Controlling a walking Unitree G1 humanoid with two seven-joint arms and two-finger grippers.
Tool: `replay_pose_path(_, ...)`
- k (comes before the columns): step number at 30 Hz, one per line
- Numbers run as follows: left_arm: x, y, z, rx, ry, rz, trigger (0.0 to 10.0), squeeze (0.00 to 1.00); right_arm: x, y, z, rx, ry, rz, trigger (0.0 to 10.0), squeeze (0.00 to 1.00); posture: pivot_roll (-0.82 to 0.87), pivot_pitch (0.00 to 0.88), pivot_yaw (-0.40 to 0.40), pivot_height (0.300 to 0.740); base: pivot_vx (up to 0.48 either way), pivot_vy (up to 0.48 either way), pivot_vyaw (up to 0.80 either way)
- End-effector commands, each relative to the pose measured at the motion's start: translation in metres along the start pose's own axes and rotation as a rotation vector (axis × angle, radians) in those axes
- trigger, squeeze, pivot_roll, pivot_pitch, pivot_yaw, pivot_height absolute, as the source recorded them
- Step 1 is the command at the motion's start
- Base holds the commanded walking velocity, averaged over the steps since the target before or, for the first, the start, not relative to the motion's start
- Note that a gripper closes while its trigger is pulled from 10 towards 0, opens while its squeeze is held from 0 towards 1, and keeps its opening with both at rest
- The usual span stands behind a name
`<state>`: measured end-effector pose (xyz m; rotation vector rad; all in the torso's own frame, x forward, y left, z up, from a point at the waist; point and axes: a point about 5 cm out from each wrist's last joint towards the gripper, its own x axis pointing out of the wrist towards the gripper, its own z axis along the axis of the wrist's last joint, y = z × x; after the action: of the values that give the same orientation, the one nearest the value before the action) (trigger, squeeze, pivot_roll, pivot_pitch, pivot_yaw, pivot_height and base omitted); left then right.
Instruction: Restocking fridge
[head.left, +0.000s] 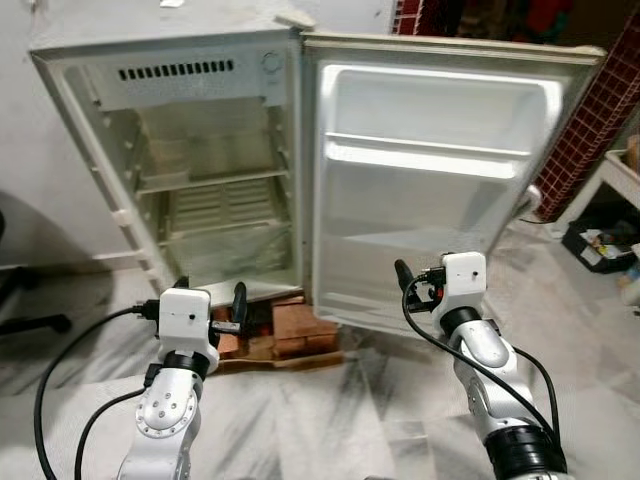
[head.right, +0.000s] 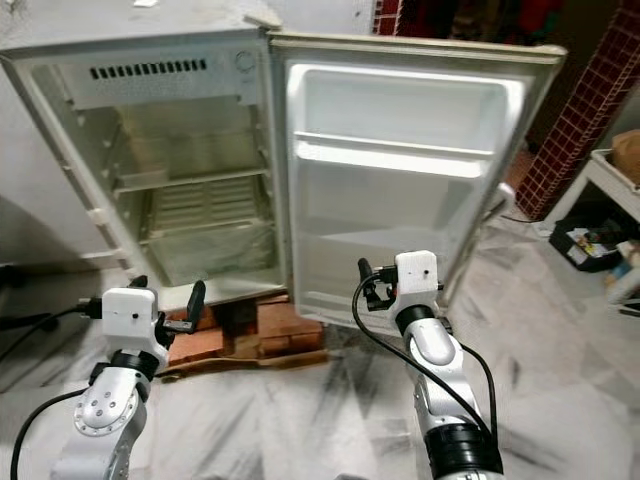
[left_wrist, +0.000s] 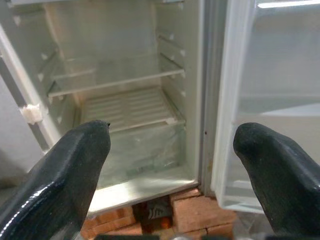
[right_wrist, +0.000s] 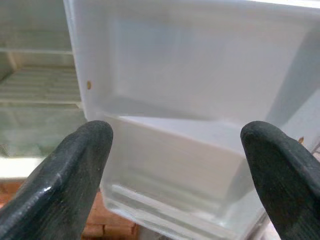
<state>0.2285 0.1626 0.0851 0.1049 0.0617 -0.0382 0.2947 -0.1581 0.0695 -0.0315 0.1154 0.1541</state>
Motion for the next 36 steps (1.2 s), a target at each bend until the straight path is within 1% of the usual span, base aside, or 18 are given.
replay_pose_path(1, 0.001, 0.003, 0.003, 0.022, -0.011, 0.012, 10.0, 0.00, 0.004, 0.006, 0.007, -0.004, -0.024, 0.029, 10.0, 0.00, 0.01, 0.022, -0.002, 0.740, 0.000, -0.439, 0.00)
replay_pose_path(8, 0.001, 0.004, 0.002, 0.031, -0.008, 0.018, 10.0, 0.00, 0.003, 0.008, 0.011, -0.020, -0.054, 0.068, 10.0, 0.00, 0.00, 0.019, -0.003, 0.740, 0.000, -0.422, 0.00)
replay_pose_path(11, 0.001, 0.004, 0.002, 0.031, -0.006, 0.017, 10.0, 0.00, 0.005, 0.011, 0.019, -0.036, -0.096, 0.086, 10.0, 0.00, 0.00, 0.018, -0.001, 0.740, 0.000, -0.411, 0.00)
replay_pose_path(17, 0.002, 0.004, 0.002, 0.036, -0.002, 0.011, 10.0, 0.00, 0.008, 0.015, 0.021, -0.022, -0.094, 0.093, 10.0, 0.00, 0.00, 0.023, 0.003, 0.740, 0.000, -0.395, 0.00)
replay_pose_path(20, 0.003, 0.006, 0.000, 0.039, 0.011, 0.039, 10.0, 0.00, 0.008, 0.015, 0.021, -0.018, -0.093, 0.101, 10.0, 0.00, 0.00, 0.025, 0.004, 0.740, 0.000, 0.000, 0.00)
replay_pose_path(24, 0.005, 0.008, 0.000, 0.052, 0.009, 0.039, 10.0, 0.00, 0.006, 0.013, 0.020, -0.021, -0.099, 0.095, 10.0, 0.00, 0.00, 0.023, 0.008, 0.740, 0.000, 0.000, 0.77)
replay_pose_path(31, 0.004, 0.011, 0.001, 0.070, 0.005, 0.048, 10.0, 0.00, 0.007, 0.015, 0.019, -0.006, -0.097, 0.095, 10.0, 0.00, 0.00, 0.022, 0.010, 0.740, 0.000, 0.000, 0.64)
replay_pose_path(36, 0.005, 0.012, 0.001, 0.075, 0.003, 0.050, 10.0, 0.00, 0.008, 0.016, 0.019, 0.004, -0.094, 0.095, 10.0, 0.00, 0.00, 0.019, 0.011, 0.740, 0.349, 0.000, 0.18)
